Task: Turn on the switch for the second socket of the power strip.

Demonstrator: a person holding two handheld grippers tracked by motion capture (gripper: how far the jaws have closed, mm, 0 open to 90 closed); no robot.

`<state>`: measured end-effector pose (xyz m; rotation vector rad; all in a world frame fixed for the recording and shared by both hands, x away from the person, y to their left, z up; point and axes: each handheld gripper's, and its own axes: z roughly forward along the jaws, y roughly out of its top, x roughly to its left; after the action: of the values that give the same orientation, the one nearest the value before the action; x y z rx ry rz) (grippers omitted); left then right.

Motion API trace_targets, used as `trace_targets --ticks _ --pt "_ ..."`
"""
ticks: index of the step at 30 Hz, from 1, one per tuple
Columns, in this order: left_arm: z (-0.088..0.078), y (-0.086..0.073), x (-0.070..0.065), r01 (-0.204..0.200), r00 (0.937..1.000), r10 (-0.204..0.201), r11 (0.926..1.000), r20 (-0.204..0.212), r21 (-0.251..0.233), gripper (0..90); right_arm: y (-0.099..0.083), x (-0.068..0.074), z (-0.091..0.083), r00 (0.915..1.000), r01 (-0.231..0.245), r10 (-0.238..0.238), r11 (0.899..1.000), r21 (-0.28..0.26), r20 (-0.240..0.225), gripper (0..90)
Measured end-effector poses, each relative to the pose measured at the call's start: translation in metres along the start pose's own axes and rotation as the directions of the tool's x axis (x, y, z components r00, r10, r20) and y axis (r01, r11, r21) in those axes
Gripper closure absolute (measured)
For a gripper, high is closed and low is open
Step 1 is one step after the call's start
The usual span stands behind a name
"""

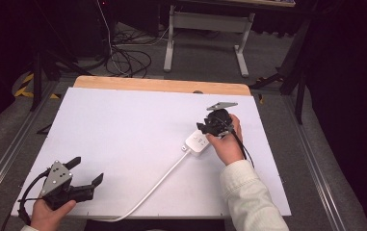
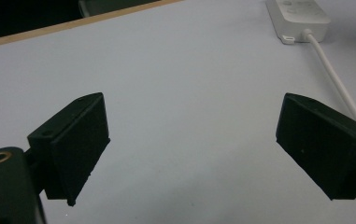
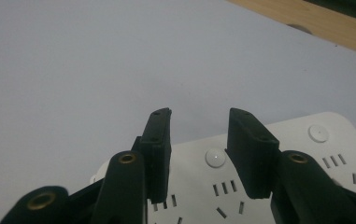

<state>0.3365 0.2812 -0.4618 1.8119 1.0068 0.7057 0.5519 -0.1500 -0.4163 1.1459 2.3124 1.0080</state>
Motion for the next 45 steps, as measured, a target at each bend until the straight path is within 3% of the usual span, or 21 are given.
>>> trace_targets --ticks 16,18,29,35,38,45 --pt "0.000 0.000 0.000 -0.010 0.9999 0.010 0.9999 -0.006 -0.001 9.9 0.002 -0.001 -0.017 1.0000 -0.005 0.005 0.999 -0.036 -0.006 58.3" --pt "-0.001 0.000 0.000 0.003 1.0000 -0.003 1.0000 -0.004 -0.005 9.8 0.001 -0.001 -0.019 0.9999 -0.001 0.000 0.999 -0.044 -0.010 56.5" --pt "-0.002 0.001 0.000 -0.001 0.9999 0.001 0.9999 -0.013 -0.010 9.8 -0.001 0.008 -0.060 0.9981 0.031 -0.039 0.987 -0.157 -0.048 39.8" --pt "-0.003 0.001 0.000 0.003 0.9999 -0.003 0.9999 -0.016 -0.017 9.8 -0.007 0.013 -0.075 0.9961 0.034 -0.048 0.983 -0.182 -0.074 33.7" --pt "-0.003 0.001 0.001 0.003 0.9999 -0.003 0.9998 -0.017 -0.017 9.8 -0.013 0.018 -0.083 0.9936 0.064 -0.080 0.980 -0.190 -0.080 31.1" --pt "-0.003 0.001 0.000 0.001 0.9999 -0.002 0.9998 -0.014 -0.019 9.8 -0.030 0.021 -0.097 0.9905 0.064 -0.089 0.973 -0.223 -0.105 30.5"
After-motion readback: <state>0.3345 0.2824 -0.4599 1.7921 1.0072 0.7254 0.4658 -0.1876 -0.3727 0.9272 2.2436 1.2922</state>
